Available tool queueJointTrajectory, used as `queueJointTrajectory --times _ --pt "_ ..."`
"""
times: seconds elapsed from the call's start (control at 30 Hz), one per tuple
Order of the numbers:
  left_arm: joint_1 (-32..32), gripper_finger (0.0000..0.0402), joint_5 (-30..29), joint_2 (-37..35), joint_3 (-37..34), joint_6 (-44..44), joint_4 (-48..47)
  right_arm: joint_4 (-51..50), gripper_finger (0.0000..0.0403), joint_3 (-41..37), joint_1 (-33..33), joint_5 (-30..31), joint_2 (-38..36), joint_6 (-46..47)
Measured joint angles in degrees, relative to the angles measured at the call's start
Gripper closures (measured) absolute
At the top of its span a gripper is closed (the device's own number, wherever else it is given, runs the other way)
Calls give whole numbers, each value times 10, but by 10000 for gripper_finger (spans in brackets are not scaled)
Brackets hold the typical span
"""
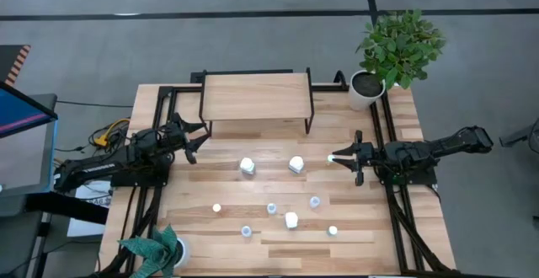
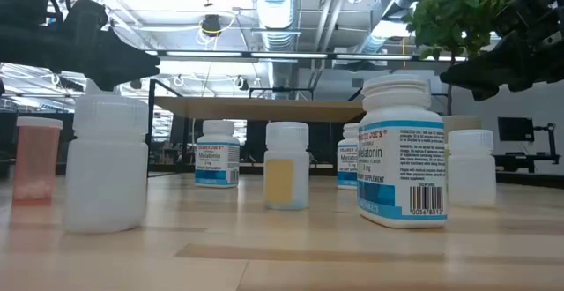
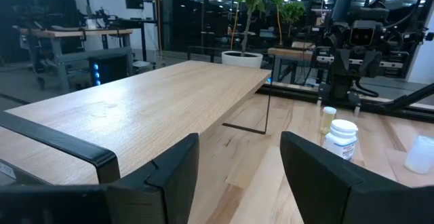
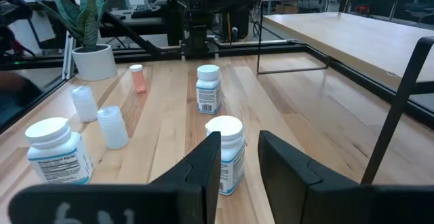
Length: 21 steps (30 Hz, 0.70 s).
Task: Pick and place medicine bottles onto shelf by color
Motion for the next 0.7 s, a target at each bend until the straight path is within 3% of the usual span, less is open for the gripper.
queueJointTrajectory --times 0.7 --pt "0 205 0 0 0 -19 0 0 280 0 0 0 0 0"
